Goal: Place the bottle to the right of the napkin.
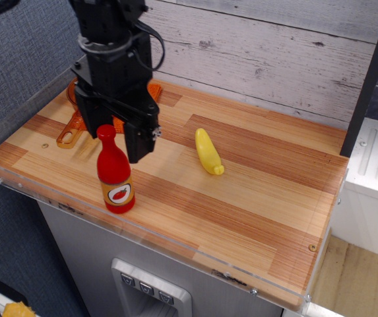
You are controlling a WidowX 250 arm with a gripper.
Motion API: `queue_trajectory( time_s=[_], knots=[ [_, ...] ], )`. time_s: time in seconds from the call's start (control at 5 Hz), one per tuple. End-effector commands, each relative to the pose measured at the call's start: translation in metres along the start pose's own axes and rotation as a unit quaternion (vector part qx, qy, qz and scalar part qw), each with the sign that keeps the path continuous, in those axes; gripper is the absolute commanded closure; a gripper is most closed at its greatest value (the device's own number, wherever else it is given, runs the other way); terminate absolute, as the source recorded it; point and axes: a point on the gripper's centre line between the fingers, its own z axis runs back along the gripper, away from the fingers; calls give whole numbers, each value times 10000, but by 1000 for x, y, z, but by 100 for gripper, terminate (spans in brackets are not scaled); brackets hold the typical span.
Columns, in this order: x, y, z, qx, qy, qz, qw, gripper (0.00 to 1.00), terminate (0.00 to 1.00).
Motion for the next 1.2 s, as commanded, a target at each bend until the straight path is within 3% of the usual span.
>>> queue_trajectory(
  time_s=[0.0,0.4,1.0],
  knots=[
    [2,3,3,81,7,-14,10000,100,0],
    [4,1,0,128,90,-28,9999,100,0],
    [33,6,32,-144,-172,183,9996,100,0]
  ],
)
